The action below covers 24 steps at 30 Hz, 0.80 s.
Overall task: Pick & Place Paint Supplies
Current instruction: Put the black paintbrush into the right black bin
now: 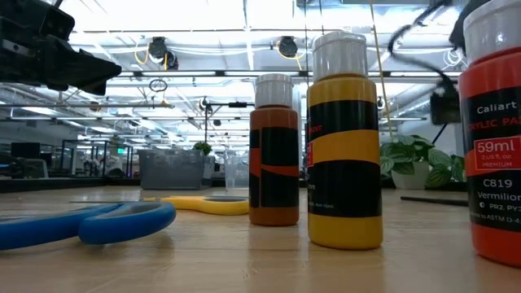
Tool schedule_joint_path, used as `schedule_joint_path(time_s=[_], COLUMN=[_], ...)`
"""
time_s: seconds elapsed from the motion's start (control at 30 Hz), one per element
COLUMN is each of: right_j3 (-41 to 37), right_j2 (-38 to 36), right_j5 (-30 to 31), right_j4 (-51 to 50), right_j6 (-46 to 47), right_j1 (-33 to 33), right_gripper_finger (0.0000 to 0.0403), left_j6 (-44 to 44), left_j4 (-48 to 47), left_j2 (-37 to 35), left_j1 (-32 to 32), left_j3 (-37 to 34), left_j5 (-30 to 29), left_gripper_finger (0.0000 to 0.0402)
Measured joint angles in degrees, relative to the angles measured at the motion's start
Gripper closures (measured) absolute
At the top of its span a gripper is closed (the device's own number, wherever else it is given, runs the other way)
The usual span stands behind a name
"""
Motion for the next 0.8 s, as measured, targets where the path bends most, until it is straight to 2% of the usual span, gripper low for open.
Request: schedule_joint_path(time_s=[0.1, 0.2, 0.27, 0.33, 0.4, 0.5, 0.6, 0.7, 0.8], right_j3=[-2.7, -4.1, -2.1, 3.4, 10.7, 21.6, 29.5, 32.0, 30.8], right_j2=[0.0, 0.1, 0.0, 0.0, 0.7, 4.5, 10.1, 15.7, 20.3], right_j5=[2.6, -0.3, -2.8, -4.6, -5.0, -5.4, -10.5, -18.2, -24.9], right_j4=[16.9, 32.4, 35.5, 28.9, 15.5, -5.9, -24.9, -37.7, -43.8], right_j6=[-12.5, -27.0, -32.9, -36.4, -37.0, -31.9, -26.5, -20.2, -15.7], right_j1=[-0.1, -0.8, -0.8, -0.8, -0.8, -0.3, 0.5, 1.5, 2.6], right_gripper_finger=[0.0338, 0.0344, 0.0356, 0.0379, 0.0396, 0.0398, 0.0402, 0.0402, 0.0402], left_j6=[0.0, 0.0, 0.0, 0.0, 0.0, 0.0, 0.0, 0.0, 0.0], left_j4=[0.0, 0.0, 0.0, 0.0, 0.0, 0.0, 0.0, 0.0, 0.0], left_j2=[0.0, 0.0, 0.0, 0.0, 0.0, 0.0, 0.0, 0.0, 0.0], left_j1=[0.0, 0.0, 0.0, 0.0, 0.0, 0.0, 0.0, 0.0, 0.0], left_j3=[0.0, 0.0, 0.0, 0.0, 0.0, 0.0, 0.0, 0.0, 0.0], left_j5=[0.0, 0.0, 0.0, 0.0, 0.0, 0.0, 0.0, 0.0, 0.0], left_gripper_finger=[0.033, 0.033, 0.033, 0.033, 0.033, 0.033, 0.033, 0.033, 0.033])
